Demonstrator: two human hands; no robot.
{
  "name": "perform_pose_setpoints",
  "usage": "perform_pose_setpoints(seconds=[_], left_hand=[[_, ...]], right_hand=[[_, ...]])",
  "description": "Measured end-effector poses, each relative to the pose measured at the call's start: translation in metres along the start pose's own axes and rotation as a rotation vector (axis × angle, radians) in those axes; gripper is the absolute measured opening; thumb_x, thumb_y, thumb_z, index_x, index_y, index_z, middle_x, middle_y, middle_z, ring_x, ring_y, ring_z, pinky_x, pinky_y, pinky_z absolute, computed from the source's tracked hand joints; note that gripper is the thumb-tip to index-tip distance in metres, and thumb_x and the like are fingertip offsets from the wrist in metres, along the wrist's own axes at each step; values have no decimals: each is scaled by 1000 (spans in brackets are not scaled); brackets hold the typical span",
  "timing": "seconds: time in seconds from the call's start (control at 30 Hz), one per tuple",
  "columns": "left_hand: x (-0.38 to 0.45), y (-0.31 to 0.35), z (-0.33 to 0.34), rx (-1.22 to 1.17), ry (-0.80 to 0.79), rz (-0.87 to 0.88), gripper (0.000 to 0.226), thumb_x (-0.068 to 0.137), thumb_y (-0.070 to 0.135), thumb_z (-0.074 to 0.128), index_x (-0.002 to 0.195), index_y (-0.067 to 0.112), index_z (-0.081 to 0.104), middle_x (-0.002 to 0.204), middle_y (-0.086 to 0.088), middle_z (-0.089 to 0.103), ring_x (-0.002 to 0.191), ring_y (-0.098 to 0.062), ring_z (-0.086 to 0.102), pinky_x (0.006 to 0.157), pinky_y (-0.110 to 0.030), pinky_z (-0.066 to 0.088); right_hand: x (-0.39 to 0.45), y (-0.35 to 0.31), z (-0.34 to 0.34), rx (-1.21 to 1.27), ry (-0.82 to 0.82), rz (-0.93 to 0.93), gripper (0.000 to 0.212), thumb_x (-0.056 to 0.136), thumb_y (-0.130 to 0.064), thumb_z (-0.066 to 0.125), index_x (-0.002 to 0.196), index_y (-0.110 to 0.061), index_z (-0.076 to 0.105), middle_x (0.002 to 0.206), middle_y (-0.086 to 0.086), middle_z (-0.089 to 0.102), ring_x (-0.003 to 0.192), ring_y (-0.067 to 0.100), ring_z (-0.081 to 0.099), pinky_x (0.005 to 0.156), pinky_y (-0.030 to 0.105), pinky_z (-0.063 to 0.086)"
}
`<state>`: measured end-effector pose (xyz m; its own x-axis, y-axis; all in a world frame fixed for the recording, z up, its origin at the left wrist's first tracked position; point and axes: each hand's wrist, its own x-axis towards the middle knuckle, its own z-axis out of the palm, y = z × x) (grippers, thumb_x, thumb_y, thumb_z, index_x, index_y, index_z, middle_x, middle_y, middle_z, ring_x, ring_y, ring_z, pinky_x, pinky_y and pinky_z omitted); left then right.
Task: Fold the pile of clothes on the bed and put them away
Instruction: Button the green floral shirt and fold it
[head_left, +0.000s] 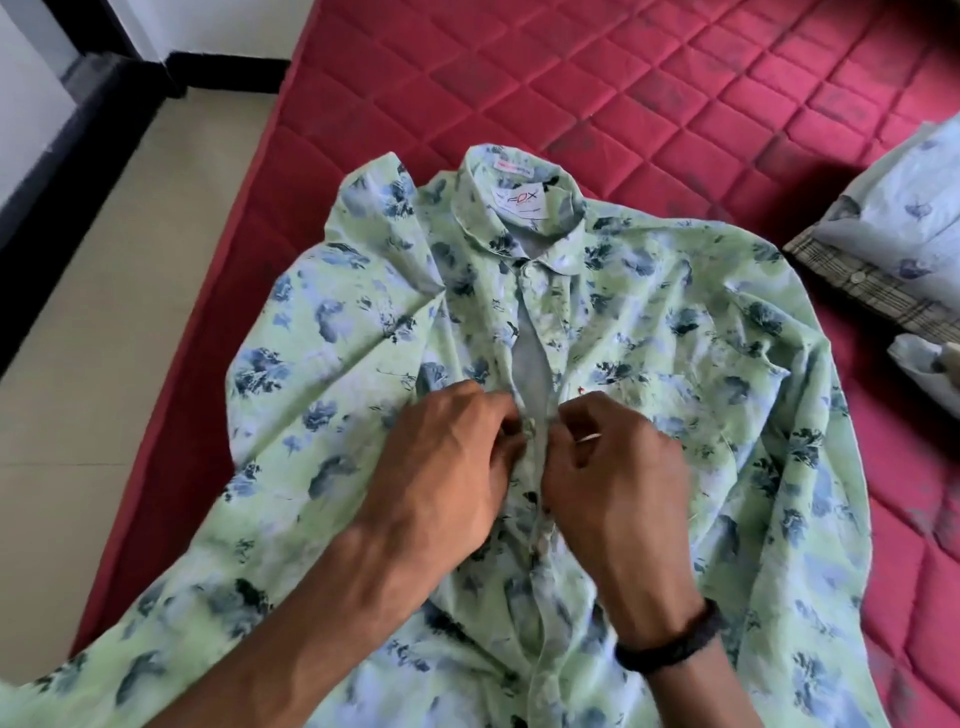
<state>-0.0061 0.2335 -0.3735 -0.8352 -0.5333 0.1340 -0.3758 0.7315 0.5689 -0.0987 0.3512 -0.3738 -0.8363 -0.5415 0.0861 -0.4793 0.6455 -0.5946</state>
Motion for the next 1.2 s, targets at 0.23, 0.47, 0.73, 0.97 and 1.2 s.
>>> perform_pose_setpoints(seconds=[0.23, 0.47, 0.73, 0.97, 1.2], left_hand=[[-1, 12, 10, -7, 25, 17, 21, 106, 37, 51, 117, 28, 67, 101, 9, 65, 84, -14, 65, 75, -33, 55], [2, 6, -4, -24, -23, -168, 12, 93, 32, 76, 100, 28, 67, 82, 13, 71, 70, -5, 64, 70, -27, 58], [4, 2, -10, 21, -70, -255, 15, 92, 40, 75, 98, 33, 64, 77, 16, 62, 71, -2, 59, 63, -22, 46], [7, 1, -5, -217, 12, -197, 11, 90, 26, 80, 87, 28, 69, 71, 18, 62, 60, 3, 58, 57, -9, 42], [13, 0, 1, -621, -17, -382, 7, 83, 19, 85, 84, 23, 78, 73, 11, 75, 68, 0, 69, 64, -17, 55]], right_hand=[[10, 18, -22, 707, -316, 371, 19, 100, -28, 67, 92, -12, 73, 81, 20, 72, 64, 29, 63, 60, 39, 53], [10, 21, -27, 779, -408, 386, 12, 97, -15, 71, 99, -3, 70, 91, 25, 73, 73, 27, 67, 74, 42, 56], [9, 20, -18, 644, -388, 310, 10, 97, -22, 73, 98, -12, 74, 84, 21, 74, 69, 30, 61, 69, 58, 54], [3, 8, -17, 555, -211, 228, 17, 92, -21, 71, 77, -14, 70, 56, -2, 64, 47, 9, 50, 47, 24, 41], [-3, -3, -10, 511, -84, 80, 17, 87, -22, 79, 73, -16, 71, 61, -2, 72, 49, 16, 65, 45, 23, 49]])
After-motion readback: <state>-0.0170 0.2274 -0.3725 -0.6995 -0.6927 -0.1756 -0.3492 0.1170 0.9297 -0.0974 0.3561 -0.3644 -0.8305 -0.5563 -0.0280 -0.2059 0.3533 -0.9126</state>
